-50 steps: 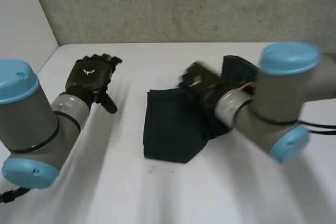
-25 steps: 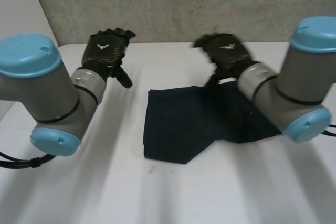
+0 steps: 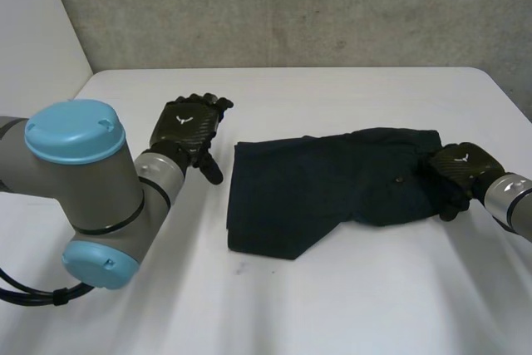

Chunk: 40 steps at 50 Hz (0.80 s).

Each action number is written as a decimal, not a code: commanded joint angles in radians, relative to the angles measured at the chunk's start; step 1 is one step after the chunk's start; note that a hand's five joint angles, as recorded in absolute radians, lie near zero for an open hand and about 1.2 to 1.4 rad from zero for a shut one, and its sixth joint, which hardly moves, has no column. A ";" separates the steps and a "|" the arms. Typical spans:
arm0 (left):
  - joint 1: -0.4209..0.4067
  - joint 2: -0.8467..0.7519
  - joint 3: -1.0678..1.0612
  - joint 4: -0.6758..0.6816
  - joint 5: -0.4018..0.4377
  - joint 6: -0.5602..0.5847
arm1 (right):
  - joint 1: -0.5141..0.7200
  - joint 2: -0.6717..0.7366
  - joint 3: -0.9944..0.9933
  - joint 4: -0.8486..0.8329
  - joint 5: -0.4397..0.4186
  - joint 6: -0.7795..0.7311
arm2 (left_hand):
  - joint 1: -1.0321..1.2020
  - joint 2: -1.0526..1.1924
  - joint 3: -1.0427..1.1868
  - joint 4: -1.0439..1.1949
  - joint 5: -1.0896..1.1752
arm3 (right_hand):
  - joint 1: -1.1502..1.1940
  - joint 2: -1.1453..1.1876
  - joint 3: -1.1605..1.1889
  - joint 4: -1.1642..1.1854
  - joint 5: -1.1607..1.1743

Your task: Fold the shorts.

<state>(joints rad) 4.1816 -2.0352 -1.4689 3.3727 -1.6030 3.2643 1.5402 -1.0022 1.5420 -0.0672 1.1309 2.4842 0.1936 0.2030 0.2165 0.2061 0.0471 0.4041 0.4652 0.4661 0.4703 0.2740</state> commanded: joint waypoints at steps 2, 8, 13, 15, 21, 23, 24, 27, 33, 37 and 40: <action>0.000 -0.007 -0.002 0.000 0.000 0.000 | -0.009 0.063 -0.034 -0.029 0.001 0.007 | 0.002 -0.007 -0.021 -0.010 -0.026 | 0.154 0.092 0.092 0.087 0.109; 0.002 -0.008 -0.004 0.000 0.002 0.000 | -0.012 0.086 -0.046 -0.046 0.000 0.005 | 0.002 -0.007 -0.021 -0.010 -0.026 | 0.692 0.631 0.630 0.626 0.647; 0.002 -0.007 -0.010 0.000 0.002 0.000 | -0.017 0.076 -0.046 -0.092 0.004 0.007 | -0.001 -0.010 -0.024 -0.013 -0.029 | 0.992 0.931 0.930 0.926 0.948; 0.000 -0.002 -0.011 0.000 0.002 0.000 | -0.017 0.063 -0.045 -0.097 0.006 -0.002 | -0.001 -0.010 -0.024 -0.013 -0.029 | 0.992 0.931 0.930 0.926 0.948; 0.002 0.009 -0.016 0.000 0.000 0.000 | -0.008 -0.028 -0.066 -0.092 0.013 -0.043 | -0.001 -0.010 -0.024 -0.013 -0.029 | 0.992 0.931 0.930 0.926 0.948; 0.002 0.012 -0.016 0.000 0.000 0.000 | 0.006 -0.039 -0.077 -0.092 0.013 -0.070 | -0.001 -0.010 -0.024 -0.013 -0.029 | 0.992 0.931 0.930 0.926 0.948; 0.002 0.013 -0.016 0.000 0.000 0.000 | 0.020 -0.045 -0.082 -0.092 0.013 -0.083 | -0.001 -0.010 -0.024 -0.013 -0.029 | 0.992 0.931 0.930 0.926 0.948; 0.003 0.018 -0.016 0.000 -0.005 0.000 | 0.125 -0.055 -0.120 -0.089 0.012 -0.171 | -0.001 -0.010 -0.024 -0.013 -0.029 | 0.992 0.931 0.930 0.926 0.948; 0.006 0.023 -0.016 0.000 -0.008 0.000 | 0.389 -0.049 -0.183 -0.082 -0.006 -0.397 | -0.004 -0.013 -0.026 -0.016 -0.032 | 0.992 0.931 0.930 0.926 0.948; 0.006 0.029 -0.019 -0.003 -0.008 0.000 | 0.526 0.010 -0.184 -0.083 -0.029 -0.499 | -0.004 -0.013 -0.027 -0.016 -0.032 | 0.992 0.931 0.930 0.926 0.948; 0.006 0.032 -0.027 -0.001 -0.008 0.000 | 0.604 0.059 -0.171 -0.082 -0.075 -0.531 | -0.004 -0.013 -0.027 -0.016 -0.032 | 0.992 0.931 0.930 0.926 0.948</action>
<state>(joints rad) 4.1877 -2.0111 -1.4858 3.3723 -1.6105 3.2643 1.9576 -1.0356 1.3614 -0.1496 1.1202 2.0657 0.1936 0.2029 0.2165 0.2061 0.0471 0.9522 1.1781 1.2058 1.1888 0.9652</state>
